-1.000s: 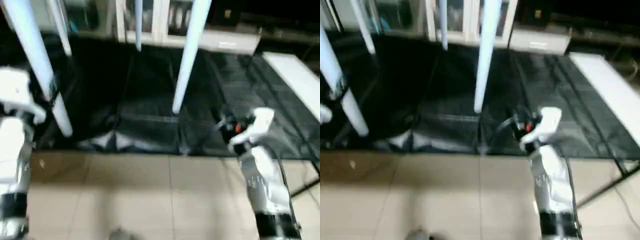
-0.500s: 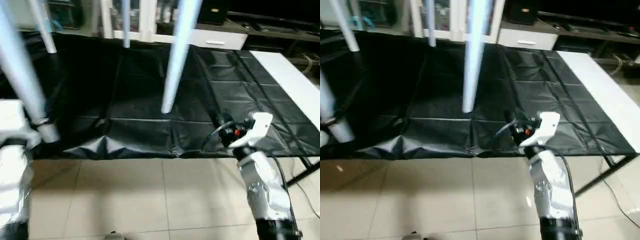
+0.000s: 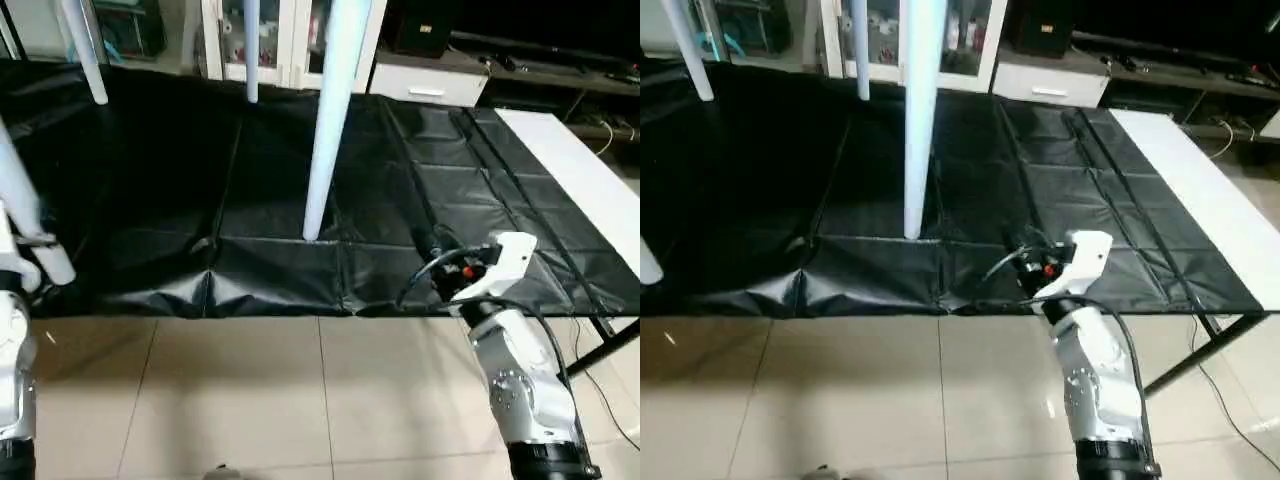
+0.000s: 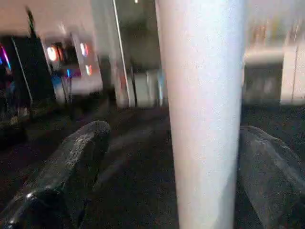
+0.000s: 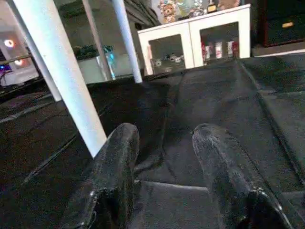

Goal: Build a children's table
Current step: Flip table

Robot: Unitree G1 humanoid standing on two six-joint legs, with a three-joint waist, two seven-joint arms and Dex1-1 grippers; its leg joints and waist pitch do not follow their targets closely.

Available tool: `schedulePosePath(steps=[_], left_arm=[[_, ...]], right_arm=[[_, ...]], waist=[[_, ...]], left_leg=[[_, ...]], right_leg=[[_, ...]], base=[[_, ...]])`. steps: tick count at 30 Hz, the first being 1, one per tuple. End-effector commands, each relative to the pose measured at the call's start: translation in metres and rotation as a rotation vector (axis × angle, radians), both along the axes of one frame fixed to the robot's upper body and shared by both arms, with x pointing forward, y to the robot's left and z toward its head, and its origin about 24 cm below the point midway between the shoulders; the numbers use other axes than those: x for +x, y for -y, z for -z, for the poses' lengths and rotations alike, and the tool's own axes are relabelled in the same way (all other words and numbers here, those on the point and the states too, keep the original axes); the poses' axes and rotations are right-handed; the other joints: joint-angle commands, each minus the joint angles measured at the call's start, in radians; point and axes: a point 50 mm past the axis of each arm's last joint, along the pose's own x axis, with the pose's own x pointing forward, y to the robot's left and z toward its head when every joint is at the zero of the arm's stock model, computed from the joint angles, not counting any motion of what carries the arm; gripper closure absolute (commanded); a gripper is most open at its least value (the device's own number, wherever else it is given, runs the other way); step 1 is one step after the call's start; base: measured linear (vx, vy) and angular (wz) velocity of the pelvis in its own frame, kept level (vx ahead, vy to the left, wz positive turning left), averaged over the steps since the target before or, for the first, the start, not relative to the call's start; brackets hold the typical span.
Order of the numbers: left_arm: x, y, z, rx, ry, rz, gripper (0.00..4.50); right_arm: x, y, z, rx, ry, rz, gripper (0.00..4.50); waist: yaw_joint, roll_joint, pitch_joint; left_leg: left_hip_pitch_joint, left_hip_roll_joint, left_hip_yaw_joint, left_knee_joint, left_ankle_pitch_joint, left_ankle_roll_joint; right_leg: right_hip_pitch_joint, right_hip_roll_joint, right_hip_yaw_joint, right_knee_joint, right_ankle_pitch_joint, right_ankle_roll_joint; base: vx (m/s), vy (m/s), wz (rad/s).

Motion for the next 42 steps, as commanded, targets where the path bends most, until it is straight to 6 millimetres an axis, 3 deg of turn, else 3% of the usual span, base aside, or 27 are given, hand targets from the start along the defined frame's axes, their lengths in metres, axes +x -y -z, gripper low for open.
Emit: schedulePosePath(steps=[1,4,6,7,8,9,10,12,13,14,16,18,19,20,21,24,27,28,32,37,42], left_arm=[[-0.006,0.008,-0.014,0.037,0.093,-0.002,0.04],[-0.013,0.015,-0.021,0.138,0.122,-0.066,0.04],[-0.017,0.021,-0.029,0.162,0.173,-0.072,0.04],[-0.02,0.022,-0.034,0.163,0.206,-0.08,0.04],[-0.022,0.022,-0.037,0.161,0.225,-0.085,0.04],[-0.025,0.019,-0.046,0.18,0.269,-0.099,0.04],[-0.025,0.018,-0.046,0.182,0.272,-0.101,0.04],[-0.027,0.017,-0.051,0.196,0.286,-0.084,0.04],[-0.026,0.017,-0.051,0.198,0.283,-0.066,0.04],[-0.025,0.018,-0.047,0.151,0.269,0.013,0.04],[-0.024,0.019,-0.044,0.101,0.253,0.086,0.04],[-0.029,0.016,-0.045,0.073,0.257,0.108,0.0],[-0.03,0.017,-0.045,0.066,0.257,0.13,0.0],[-0.03,0.017,-0.046,0.06,0.258,0.149,0.0],[-0.029,0.023,-0.046,0.016,0.245,0.266,0.0],[-0.03,0.032,-0.041,-0.034,0.166,0.485,0.0],[-0.035,0.04,-0.031,-0.113,0.019,0.689,0.0],[-0.04,0.05,-0.024,-0.123,-0.084,0.818,0.0],[-0.052,0.074,-0.011,-0.165,-0.277,1.051,0.0],[-0.051,0.085,-0.004,-0.141,-0.331,1.082,0.0],[-0.043,0.085,-0.001,-0.134,-0.343,1.041,0.0]], right_arm=[[-0.002,0.004,-0.004,-0.008,0.015,-0.004,2.42],[-0.003,0.003,-0.005,-0.017,0.018,-0.012,2.42],[-0.001,0.001,-0.008,-0.022,0.029,-0.018,2.42],[0.002,0.0,-0.01,-0.03,0.04,-0.026,2.42],[0.004,-0.001,-0.012,-0.036,0.046,-0.031,2.42],[0.017,-0.002,-0.019,-0.043,0.06,-0.029,2.42],[0.018,-0.002,-0.019,-0.044,0.061,-0.027,2.42],[0.033,-0.003,-0.026,-0.047,0.068,-0.023,2.42],[0.038,-0.003,-0.029,-0.045,0.071,-0.025,2.42],[0.052,-0.005,-0.034,-0.075,0.07,-0.03,2.42],[0.065,-0.006,-0.039,-0.118,0.071,-0.031,2.42],[0.088,-0.008,-0.048,-0.101,0.049,-0.032,2.13],[0.091,-0.008,-0.05,-0.095,0.047,-0.036,2.13],[0.094,-0.009,-0.052,-0.089,0.046,-0.039,2.13],[0.101,-0.01,-0.056,-0.1,0.026,-0.034,2.01],[0.114,-0.016,-0.064,-0.125,-0.021,-0.016,1.74],[0.122,-0.023,-0.07,-0.164,-0.055,0.004,1.58],[0.125,-0.028,-0.071,-0.195,-0.081,0.009,1.44],[0.128,-0.043,-0.07,-0.266,-0.122,-0.014,1.31],[0.126,-0.052,-0.067,-0.256,-0.122,-0.107,1.31],[0.12,-0.058,-0.061,-0.264,-0.099,-0.243,1.31]], waist=[[0.0,0.029,-0.055],[-0.002,0.028,-0.054],[-0.001,0.027,-0.052],[-0.001,0.02,-0.051],[0.0,0.023,-0.051],[-0.002,0.016,-0.048],[-0.002,0.016,-0.048],[-0.005,0.002,-0.048],[-0.005,0.01,-0.048],[-0.006,0.002,-0.048],[-0.004,0.005,-0.051],[-0.005,0.001,-0.054],[-0.003,-0.01,-0.057],[0.0,-0.007,-0.059],[0.004,-0.013,-0.058],[0.006,-0.015,-0.058],[0.005,-0.016,-0.059],[0.007,-0.015,-0.056],[0.005,-0.014,-0.05],[0.012,-0.014,-0.045],[0.012,-0.014,-0.049]], left_leg=[[0.013,0.044,-0.01,-0.09,-0.247,-0.022],[0.012,0.043,-0.009,-0.089,-0.239,-0.012],[0.014,0.041,-0.008,-0.09,-0.262,-0.015],[0.015,0.043,-0.008,-0.09,-0.271,-0.019],[0.014,0.043,-0.009,-0.09,-0.272,-0.021],[0.013,0.04,-0.009,-0.091,-0.288,-0.022],[0.013,0.04,-0.009,-0.091,-0.288,-0.022],[0.013,0.038,-0.011,-0.091,-0.31,-0.029],[0.016,0.037,-0.011,-0.09,-0.311,-0.032],[0.018,0.038,-0.01,-0.089,-0.306,-0.033],[0.02,0.036,-0.008,-0.087,-0.303,-0.049],[0.019,0.037,-0.005,-0.086,-0.288,-0.056],[0.018,0.035,-0.005,-0.084,-0.264,-0.054],[0.021,0.034,-0.003,-0.082,-0.262,-0.054],[0.023,0.035,0.001,-0.08,-0.238,-0.053],[0.021,0.031,0.003,-0.079,-0.219,-0.076],[0.017,0.028,0.006,-0.078,-0.207,-0.082],[0.019,0.029,0.007,-0.08,-0.227,-0.083],[0.019,0.035,0.009,-0.085,-0.3,-0.087],[0.02,0.041,0.012,-0.087,-0.336,-0.088],[0.016,0.043,0.01,-0.087,-0.292,-0.093]], right_leg=[[0.042,-0.073,0.059,-0.077,-0.089,-0.116],[0.044,-0.07,0.059,-0.077,-0.078,-0.108],[0.041,-0.072,0.06,-0.083,-0.141,-0.095],[0.04,-0.072,0.06,-0.086,-0.162,-0.092],[0.039,-0.073,0.06,-0.084,-0.166,-0.093],[0.037,-0.071,0.059,-0.088,-0.203,-0.087],[0.037,-0.071,0.059,-0.088,-0.203,-0.087],[0.035,-0.074,0.056,-0.092,-0.279,-0.075],[0.031,-0.076,0.057,-0.093,-0.29,-0.072],[0.026,-0.075,0.058,-0.093,-0.286,-0.072],[0.022,-0.076,0.056,-0.085,-0.278,-0.094],[0.022,-0.069,0.055,-0.077,-0.193,-0.109],[0.026,-0.07,0.053,-0.068,-0.159,-0.124],[0.024,-0.071,0.053,-0.068,-0.147,-0.132],[0.023,-0.068,0.052,-0.066,-0.102,-0.135],[0.023,-0.063,0.049,-0.051,-0.054,-0.156],[0.029,-0.062,0.049,-0.044,-0.03,-0.158],[0.025,-0.06,0.05,-0.047,-0.046,-0.157],[0.023,-0.062,0.054,-0.053,-0.114,-0.152],[0.024,-0.064,0.058,-0.061,-0.163,-0.129],[0.032,-0.067,0.058,-0.056,-0.13,-0.128]], base=[[0.0,0.0,0.0],[0.0,0.0,0.0],[0.0,0.0,0.0],[0.0,0.0,0.0],[0.0,0.0,0.0],[0.0,0.0,0.0],[0.0,0.0,0.0],[0.0,0.0,0.0],[0.0,0.0,0.0],[0.0,0.0,0.0],[0.0,0.0,0.0],[0.0,0.0,0.0],[0.0,0.0,0.0],[0.0,0.0,0.0],[0.0,0.0,0.0],[0.0,0.0,0.0],[0.0,0.0,0.0],[0.0,0.0,0.0],[0.0,0.0,0.0],[0.0,0.0,0.0],[0.0,0.0,0.0]])
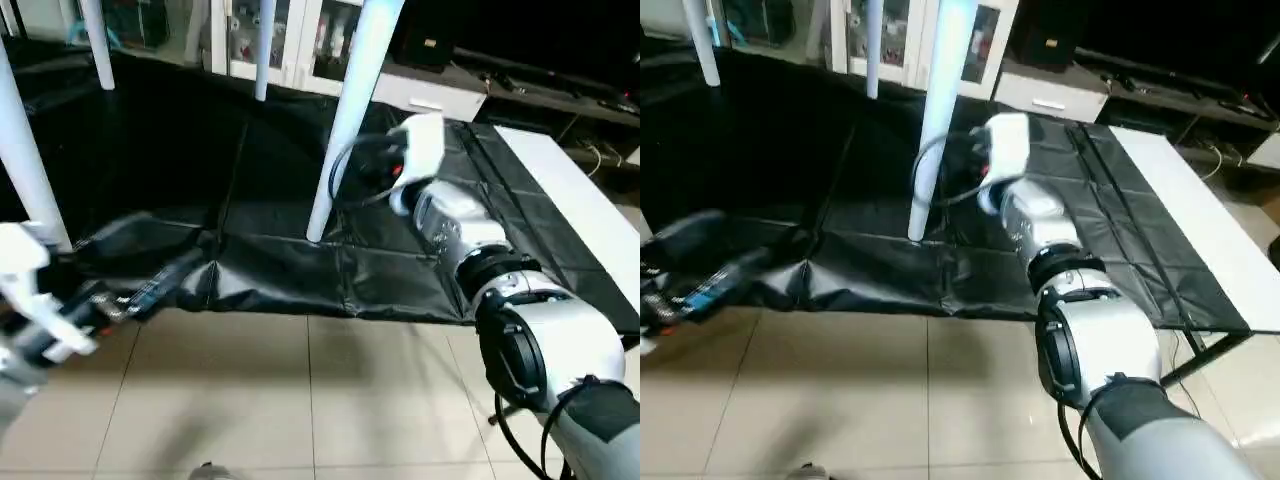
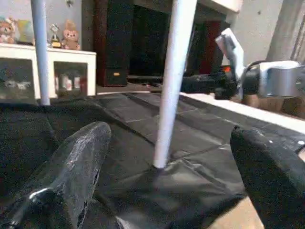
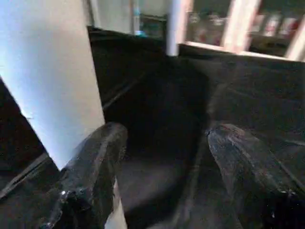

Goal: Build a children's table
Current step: Flip table

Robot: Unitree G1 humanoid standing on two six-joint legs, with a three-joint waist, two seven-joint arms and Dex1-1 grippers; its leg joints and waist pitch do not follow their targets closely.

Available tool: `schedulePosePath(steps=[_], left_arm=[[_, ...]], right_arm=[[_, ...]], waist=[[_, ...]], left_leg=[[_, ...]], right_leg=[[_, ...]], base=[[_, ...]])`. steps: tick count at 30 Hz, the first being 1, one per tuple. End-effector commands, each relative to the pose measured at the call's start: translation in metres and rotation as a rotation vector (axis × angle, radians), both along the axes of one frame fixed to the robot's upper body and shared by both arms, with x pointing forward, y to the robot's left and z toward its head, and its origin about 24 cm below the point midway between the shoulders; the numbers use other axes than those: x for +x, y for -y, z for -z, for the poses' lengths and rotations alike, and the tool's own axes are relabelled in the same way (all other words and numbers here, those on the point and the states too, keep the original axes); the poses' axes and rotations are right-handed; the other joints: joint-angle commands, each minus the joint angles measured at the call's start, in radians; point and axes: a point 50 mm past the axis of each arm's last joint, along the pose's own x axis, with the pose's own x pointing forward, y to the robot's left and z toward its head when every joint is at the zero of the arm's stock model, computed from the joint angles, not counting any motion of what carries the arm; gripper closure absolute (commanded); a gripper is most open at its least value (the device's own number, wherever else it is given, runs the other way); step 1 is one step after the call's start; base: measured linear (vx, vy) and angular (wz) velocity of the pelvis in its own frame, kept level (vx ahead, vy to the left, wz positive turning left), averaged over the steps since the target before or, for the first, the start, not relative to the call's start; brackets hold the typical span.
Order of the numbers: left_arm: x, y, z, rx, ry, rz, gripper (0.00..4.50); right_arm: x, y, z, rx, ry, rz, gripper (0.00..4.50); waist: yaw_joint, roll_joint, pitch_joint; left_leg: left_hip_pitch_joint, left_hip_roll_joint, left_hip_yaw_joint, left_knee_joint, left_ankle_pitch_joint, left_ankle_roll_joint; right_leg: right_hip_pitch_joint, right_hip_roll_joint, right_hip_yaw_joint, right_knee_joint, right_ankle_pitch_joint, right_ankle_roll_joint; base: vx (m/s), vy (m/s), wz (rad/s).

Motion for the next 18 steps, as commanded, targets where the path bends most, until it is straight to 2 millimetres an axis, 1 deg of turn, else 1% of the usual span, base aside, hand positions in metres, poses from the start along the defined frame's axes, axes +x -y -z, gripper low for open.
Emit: schedulePosePath(steps=[1,2,3,4,5,6,7,8,9,10,11,12,13,14,15,16,17,18], left_arm=[[0.001,0.003,0.003,0.009,-0.021,0.001,0.0],[0.002,0.004,0.003,0.005,-0.027,-0.002,0.0],[0.002,0.005,0.003,0.0,-0.032,-0.003,0.0],[0.002,0.005,0.004,0.0,-0.033,-0.008,0.0],[0.004,0.004,0.005,0.0,-0.035,-0.023,0.0],[0.005,0.004,0.006,0.002,-0.038,-0.037,0.0],[0.008,0.004,0.008,0.001,-0.039,-0.057,0.0],[0.012,0.004,0.01,0.003,-0.039,-0.08,0.0],[0.014,0.005,0.012,0.004,-0.04,-0.092,0.0],[0.017,0.007,0.014,0.004,-0.043,-0.101,0.0],[0.019,0.009,0.015,0.003,-0.041,-0.105,0.0],[0.022,0.012,0.017,0.008,-0.035,-0.125,0.0],[0.028,0.014,0.019,0.001,-0.052,-0.155,0.0],[0.032,0.016,0.021,-0.002,-0.061,-0.187,0.0],[0.036,0.017,0.022,-0.009,-0.061,-0.223,0.0],[0.041,0.021,0.024,-0.036,-0.06,-0.272,0.0],[0.043,0.022,0.024,-0.046,-0.058,-0.287,0.0],[0.047,0.026,0.028,-0.073,-0.071,-0.33,0.0]], right_arm=[[-0.001,0.005,0.001,0.001,0.013,-0.04,1.31],[-0.005,0.004,0.004,0.017,0.018,-0.105,1.31],[-0.006,0.004,0.006,0.019,0.019,-0.135,1.31],[-0.007,0.004,0.007,0.017,0.019,-0.149,1.31],[-0.01,0.004,0.011,0.008,0.018,-0.19,1.31],[-0.013,0.004,0.014,0.001,0.017,-0.23,1.31],[-0.016,0.003,0.018,-0.004,0.017,-0.286,1.31],[-0.021,0.003,0.023,-0.006,0.019,-0.346,1.31],[-0.024,0.004,0.027,-0.005,0.021,-0.381,1.31],[-0.028,0.005,0.031,0.003,0.025,-0.413,1.31],[-0.031,0.008,0.035,0.008,0.027,-0.43,1.31],[-0.035,0.012,0.04,0.003,0.037,-0.437,1.31],[-0.036,0.018,0.045,-0.004,0.054,-0.387,1.31],[-0.037,0.025,0.048,-0.009,0.064,-0.333,1.31],[-0.037,0.031,0.05,-0.012,0.082,-0.282,1.31],[-0.038,0.044,0.052,0.018,0.102,-0.186,1.31],[-0.038,0.048,0.052,0.032,0.107,-0.156,1.31],[-0.04,0.059,0.053,0.06,0.128,-0.072,1.31]], waist=[[0.002,0.044,-0.051],[0.001,0.048,-0.054],[0.0,0.048,-0.055],[0.0,0.054,-0.056],[-0.002,0.05,-0.057],[-0.002,0.049,-0.058],[-0.001,0.049,-0.058],[-0.002,0.053,-0.059],[-0.001,0.054,-0.058],[-0.001,0.055,-0.06],[0.001,0.055,-0.059],[0.003,0.057,-0.058],[0.005,0.056,-0.058],[0.007,0.059,-0.059],[0.01,0.058,-0.059],[0.012,0.06,-0.058],[0.017,0.06,-0.058],[0.019,0.058,-0.057]], left_leg=[[0.016,0.031,-0.007,-0.089,-0.285,-0.091],[0.016,0.03,-0.006,-0.086,-0.263,-0.088],[0.015,0.03,-0.005,-0.084,-0.241,-0.083],[0.016,0.029,-0.005,-0.083,-0.231,-0.082],[0.015,0.03,-0.004,-0.082,-0.222,-0.078],[0.014,0.029,-0.003,-0.08,-0.201,-0.071],[0.015,0.03,-0.003,-0.08,-0.194,-0.069],[0.016,0.03,-0.002,-0.079,-0.19,-0.065],[0.016,0.031,-0.002,-0.078,-0.189,-0.061],[0.019,0.032,-0.002,-0.078,-0.191,-0.057],[0.021,0.033,-0.002,-0.077,-0.192,-0.057],[0.021,0.034,-0.002,-0.08,-0.202,-0.057],[0.024,0.035,-0.002,-0.077,-0.204,-0.058],[0.023,0.035,-0.004,-0.078,-0.201,-0.065],[0.023,0.034,-0.003,-0.078,-0.205,-0.071],[0.024,0.035,-0.003,-0.08,-0.217,-0.08],[0.03,0.035,-0.002,-0.078,-0.223,-0.082],[0.025,0.034,-0.004,-0.08,-0.236,-0.079]], right_leg=[[0.037,-0.068,0.057,-0.063,-0.122,-0.129],[0.039,-0.066,0.057,-0.059,-0.087,-0.139],[0.041,-0.065,0.056,-0.057,-0.055,-0.148],[0.041,-0.064,0.056,-0.055,-0.036,-0.153],[0.043,-0.063,0.056,-0.055,-0.019,-0.157],[0.045,-0.062,0.055,-0.053,0.009,-0.169],[0.046,-0.063,0.055,-0.053,0.015,-0.173],[0.047,-0.063,0.055,-0.053,0.025,-0.178],[0.048,-0.065,0.056,-0.054,0.026,-0.183],[0.048,-0.064,0.054,-0.056,0.026,-0.186],[0.047,-0.066,0.055,-0.055,0.026,-0.191],[0.049,-0.067,0.054,-0.058,0.014,-0.192],[0.046,-0.069,0.054,-0.057,0.013,-0.195],[0.048,-0.07,0.054,-0.056,0.005,-0.199],[0.049,-0.07,0.054,-0.057,-0.007,-0.199],[0.049,-0.07,0.055,-0.061,-0.029,-0.191],[0.046,-0.072,0.055,-0.062,-0.032,-0.189],[0.051,-0.071,0.055,-0.065,-0.051,-0.178]], base=[[0.0,0.0,0.0],[0.0,0.0,0.0],[0.0,0.0,0.0],[0.0,0.0,0.0],[0.0,0.0,0.0],[0.0,0.0,0.0],[0.0,0.0,0.0],[0.0,0.0,0.0],[0.0,0.0,0.0],[0.0,0.0,0.0],[0.0,0.0,0.0],[0.0,0.0,0.0],[0.0,0.0,0.0],[0.0,0.0,0.0],[0.0,0.0,0.0],[0.0,0.0,0.0],[0.0,0.0,0.0],[0.0,0.0,0.0]])
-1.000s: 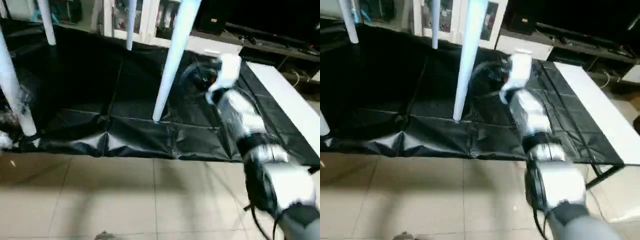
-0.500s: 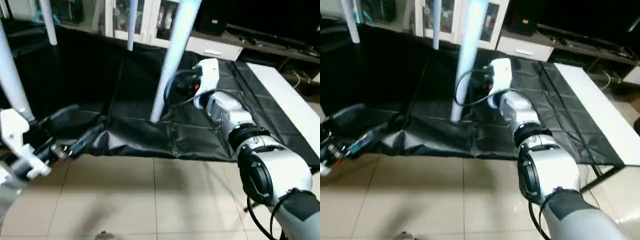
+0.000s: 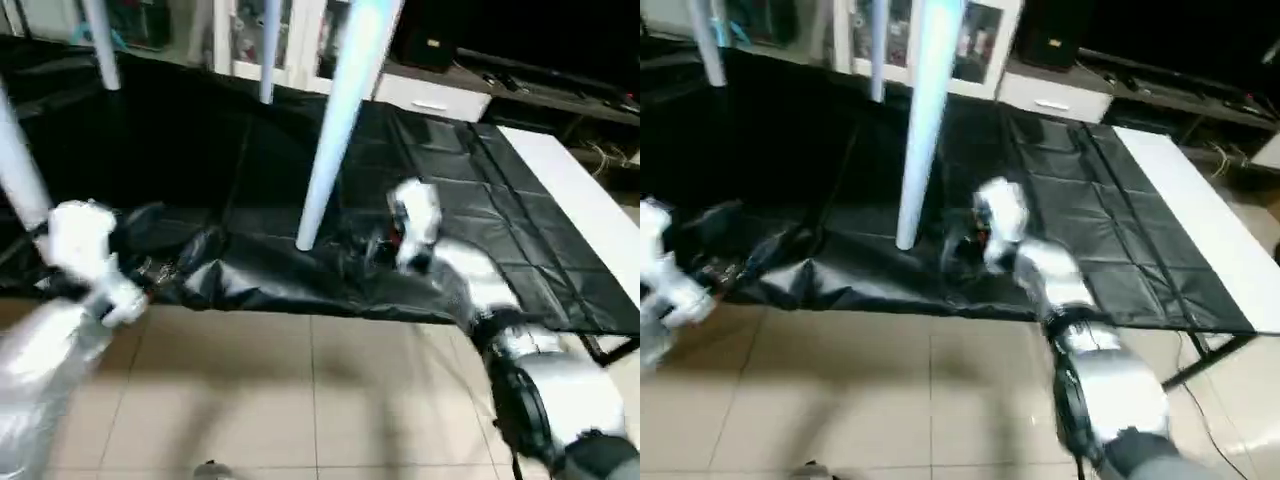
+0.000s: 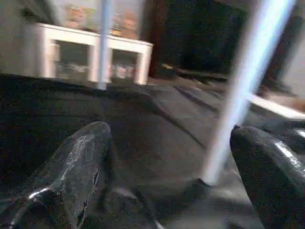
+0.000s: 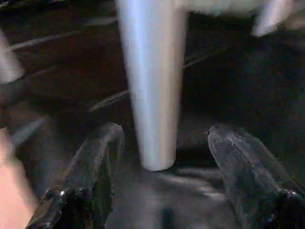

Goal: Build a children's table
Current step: Flip table

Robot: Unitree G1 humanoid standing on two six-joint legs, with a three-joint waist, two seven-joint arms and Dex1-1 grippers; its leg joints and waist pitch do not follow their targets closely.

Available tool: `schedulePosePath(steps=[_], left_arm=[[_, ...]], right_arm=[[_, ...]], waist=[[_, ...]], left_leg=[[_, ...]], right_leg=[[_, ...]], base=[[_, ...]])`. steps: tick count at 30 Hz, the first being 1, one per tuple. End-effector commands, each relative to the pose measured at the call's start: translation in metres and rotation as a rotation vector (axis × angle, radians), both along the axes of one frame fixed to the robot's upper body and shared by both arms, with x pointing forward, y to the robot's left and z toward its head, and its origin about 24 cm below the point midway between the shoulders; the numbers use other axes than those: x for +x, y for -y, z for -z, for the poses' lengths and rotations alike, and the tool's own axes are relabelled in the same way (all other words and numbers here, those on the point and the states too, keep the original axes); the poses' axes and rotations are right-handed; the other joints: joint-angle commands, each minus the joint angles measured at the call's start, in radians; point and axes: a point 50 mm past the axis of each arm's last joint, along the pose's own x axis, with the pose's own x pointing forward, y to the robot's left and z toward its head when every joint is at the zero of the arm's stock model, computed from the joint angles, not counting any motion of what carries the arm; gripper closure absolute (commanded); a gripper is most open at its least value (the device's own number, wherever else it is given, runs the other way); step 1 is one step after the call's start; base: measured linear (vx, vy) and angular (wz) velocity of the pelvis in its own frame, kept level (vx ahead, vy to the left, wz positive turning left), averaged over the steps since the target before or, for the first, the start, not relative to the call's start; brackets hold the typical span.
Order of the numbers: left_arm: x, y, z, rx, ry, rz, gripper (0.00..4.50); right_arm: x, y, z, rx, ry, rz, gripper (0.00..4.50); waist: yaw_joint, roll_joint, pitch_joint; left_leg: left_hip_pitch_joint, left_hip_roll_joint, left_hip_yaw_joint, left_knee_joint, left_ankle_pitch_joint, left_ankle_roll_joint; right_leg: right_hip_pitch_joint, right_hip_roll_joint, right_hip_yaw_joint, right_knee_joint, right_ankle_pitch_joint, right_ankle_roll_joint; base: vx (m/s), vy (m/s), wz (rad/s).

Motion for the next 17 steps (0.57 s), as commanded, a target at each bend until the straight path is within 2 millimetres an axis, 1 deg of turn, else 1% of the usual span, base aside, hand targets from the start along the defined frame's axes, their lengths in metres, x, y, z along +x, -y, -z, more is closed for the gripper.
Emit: schedulePosePath(steps=[1,2,3,4,5,6,7,8,9,10,11,12,13,14,15,16,17], left_arm=[[0.005,0.008,0.012,-0.006,-0.054,-0.071,0.0],[0.005,0.01,0.018,0.012,-0.063,-0.112,0.0],[0.004,0.012,0.024,0.029,-0.068,-0.144,0.0],[0.004,0.013,0.026,0.037,-0.071,-0.16,0.0],[0.003,0.013,0.033,0.085,-0.074,-0.236,0.0],[0.003,0.013,0.034,0.096,-0.075,-0.252,0.0],[0.002,0.012,0.038,0.14,-0.064,-0.329,0.0],[0.003,0.011,0.039,0.147,-0.06,-0.346,0.0],[0.003,0.011,0.039,0.153,-0.056,-0.361,0.0],[0.003,0.01,0.038,0.147,-0.038,-0.395,0.0],[0.003,0.01,0.038,0.141,-0.036,-0.396,0.0],[0.004,0.011,0.037,0.127,-0.031,-0.399,0.0],[0.005,0.013,0.035,0.121,-0.006,-0.395,0.0],[0.005,0.016,0.033,0.105,0.009,-0.38,0.0],[0.005,0.018,0.031,0.1,0.03,-0.375,0.0],[0.005,0.018,0.031,0.1,0.03,-0.375,0.0],[0.004,0.018,0.029,0.097,0.042,-0.383,0.0]], right_arm=[[0.0,0.028,-0.009,0.061,0.067,0.157,1.31],[-0.006,0.032,-0.007,0.076,0.071,0.202,1.31],[-0.013,0.035,-0.005,0.086,0.074,0.237,1.31],[-0.017,0.036,-0.004,0.088,0.07,0.248,1.31],[-0.031,0.031,0.0,0.067,0.051,0.286,1.31],[-0.034,0.03,0.0,0.061,0.047,0.292,1.31],[-0.048,0.022,0.001,0.059,0.019,0.331,1.31],[-0.051,0.02,0.001,0.064,0.013,0.341,1.31],[-0.053,0.018,0.0,0.068,0.006,0.35,1.31],[-0.06,0.011,-0.001,0.065,0.014,0.368,1.31],[-0.061,0.009,-0.002,0.061,0.018,0.377,1.31],[-0.065,0.005,-0.003,0.051,0.032,0.401,1.31],[-0.07,0.002,-0.003,0.055,0.036,0.438,1.31],[-0.074,0.002,-0.002,0.051,0.055,0.487,1.31],[-0.078,0.003,-0.002,0.033,0.068,0.531,1.31],[-0.078,0.003,-0.002,0.033,0.068,0.531,1.31],[-0.08,0.005,-0.001,0.017,0.074,0.551,1.31]], waist=[[-0.002,0.047,-0.063],[-0.001,0.046,-0.061],[0.001,0.047,-0.057],[0.001,0.064,-0.055],[-0.003,0.054,-0.056],[-0.002,0.054,-0.053],[-0.01,0.056,-0.049],[-0.01,0.051,-0.055],[-0.014,0.05,-0.055],[-0.019,0.055,-0.053],[-0.02,0.055,-0.052],[-0.019,0.056,-0.052],[-0.023,0.058,-0.05],[-0.023,0.058,-0.051],[-0.026,0.059,-0.051],[-0.024,0.061,-0.052],[-0.027,0.057,-0.05]], left_leg=[[0.023,0.033,-0.005,-0.083,-0.237,-0.076],[0.022,0.033,-0.006,-0.084,-0.257,-0.072],[0.022,0.033,-0.009,-0.087,-0.267,-0.066],[0.022,0.033,-0.015,-0.09,-0.304,-0.07],[0.021,0.03,-0.014,-0.091,-0.296,-0.064],[0.025,0.033,-0.016,-0.093,-0.306,-0.062],[0.02,0.029,-0.021,-0.102,-0.341,-0.062],[0.024,0.031,-0.022,-0.099,-0.345,-0.061],[0.021,0.029,-0.024,-0.101,-0.332,-0.056],[0.019,0.03,-0.024,-0.101,-0.334,-0.052],[0.02,0.03,-0.023,-0.101,-0.324,-0.051],[0.024,0.03,-0.02,-0.098,-0.309,-0.051],[0.021,0.03,-0.021,-0.102,-0.303,-0.049],[0.024,0.032,-0.02,-0.101,-0.308,-0.051],[0.024,0.031,-0.021,-0.103,-0.321,-0.056],[0.027,0.032,-0.02,-0.103,-0.323,-0.06],[0.027,0.032,-0.02,-0.104,-0.333,-0.061]], right_leg=[[0.046,-0.07,0.056,-0.065,-0.055,-0.174],[0.047,-0.07,0.056,-0.07,-0.083,-0.161],[0.047,-0.069,0.058,-0.079,-0.113,-0.128],[0.045,-0.071,0.058,-0.081,-0.178,-0.108],[0.051,-0.067,0.058,-0.09,-0.186,-0.092],[0.043,-0.068,0.061,-0.091,-0.201,-0.075],[0.049,-0.066,0.059,-0.102,-0.279,-0.058],[0.047,-0.073,0.06,-0.102,-0.299,-0.05],[0.049,-0.071,0.059,-0.103,-0.299,-0.049],[0.045,-0.073,0.059,-0.104,-0.318,-0.049],[0.043,-0.073,0.059,-0.109,-0.322,-0.044],[0.037,-0.074,0.062,-0.108,-0.307,-0.041],[0.037,-0.072,0.061,-0.109,-0.303,-0.039],[0.035,-0.072,0.061,-0.108,-0.299,-0.039],[0.034,-0.07,0.06,-0.106,-0.295,-0.041],[0.032,-0.069,0.06,-0.106,-0.27,-0.043],[0.031,-0.067,0.06,-0.105,-0.264,-0.045]], base=[[0.0,0.0,0.0],[0.0,0.0,0.0],[0.0,0.0,0.0],[0.0,0.0,0.0],[0.0,0.0,0.0],[0.0,0.0,0.0],[0.0,0.0,0.0],[0.0,0.0,0.0],[0.0,0.0,0.0],[0.0,0.0,0.0],[0.0,0.0,0.0],[0.0,0.0,0.0],[0.0,0.0,0.0],[0.0,0.0,0.0],[0.0,0.0,0.0],[0.0,0.0,0.0],[0.0,0.0,0.0]])
